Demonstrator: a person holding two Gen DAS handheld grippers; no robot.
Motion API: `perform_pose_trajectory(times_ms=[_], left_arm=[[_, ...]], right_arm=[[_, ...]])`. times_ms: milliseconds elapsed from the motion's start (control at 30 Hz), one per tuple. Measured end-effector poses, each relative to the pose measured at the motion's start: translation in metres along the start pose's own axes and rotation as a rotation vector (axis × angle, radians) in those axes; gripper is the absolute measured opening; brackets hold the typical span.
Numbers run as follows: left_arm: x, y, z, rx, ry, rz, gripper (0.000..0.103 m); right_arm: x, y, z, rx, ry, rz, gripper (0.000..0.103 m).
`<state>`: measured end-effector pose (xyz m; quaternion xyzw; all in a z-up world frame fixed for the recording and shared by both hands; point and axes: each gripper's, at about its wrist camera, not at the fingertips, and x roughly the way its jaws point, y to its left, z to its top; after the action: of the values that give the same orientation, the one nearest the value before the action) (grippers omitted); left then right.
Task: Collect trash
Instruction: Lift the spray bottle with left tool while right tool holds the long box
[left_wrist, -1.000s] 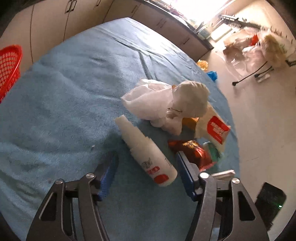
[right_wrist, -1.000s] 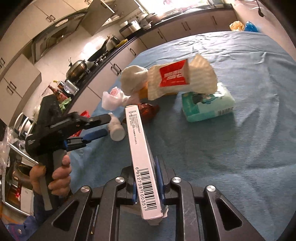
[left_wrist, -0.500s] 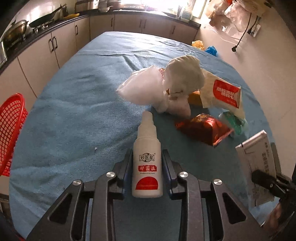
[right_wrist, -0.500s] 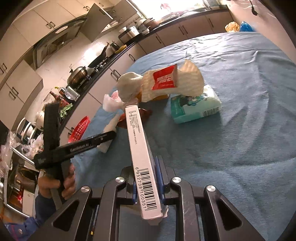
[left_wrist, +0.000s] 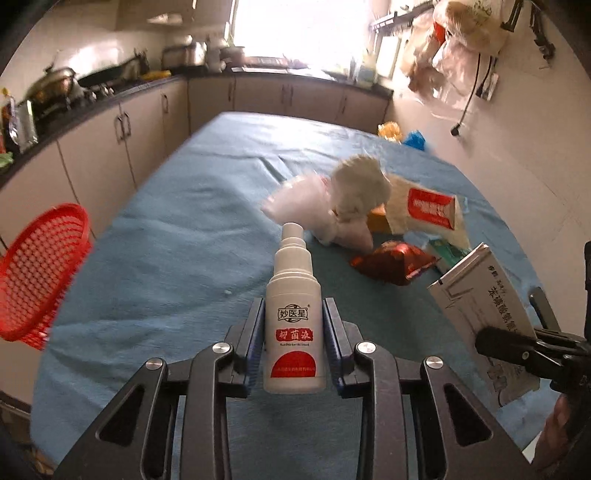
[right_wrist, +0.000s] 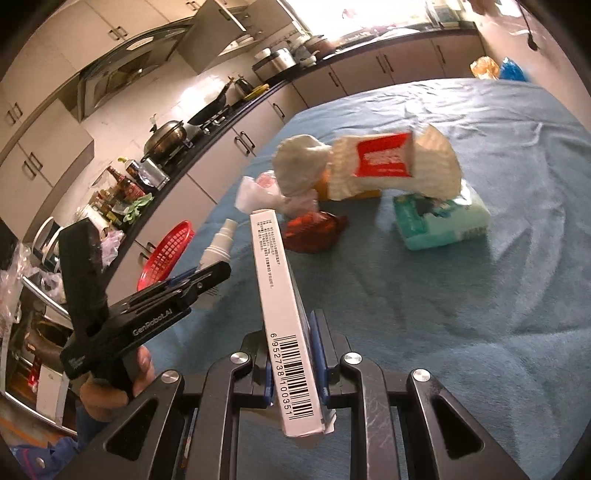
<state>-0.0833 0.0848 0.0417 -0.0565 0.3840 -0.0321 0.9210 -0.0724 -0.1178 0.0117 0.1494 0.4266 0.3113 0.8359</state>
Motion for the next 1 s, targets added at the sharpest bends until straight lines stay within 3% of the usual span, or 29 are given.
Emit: perform_pose_trajectory(times_ms=[333,1000], left_arm=[[-0.01,0.004,0.003,0.023,-0.06,0.079,0.029],[-0.014,0.007,-0.004,0.031,-0.077,0.129,0.029]], right_arm=[[0.016,0.023,0.0,-0.044,0.006,-0.018,0.019],[0.033,0.03,0.005,-0.054,0.042,-0.013,0.019]])
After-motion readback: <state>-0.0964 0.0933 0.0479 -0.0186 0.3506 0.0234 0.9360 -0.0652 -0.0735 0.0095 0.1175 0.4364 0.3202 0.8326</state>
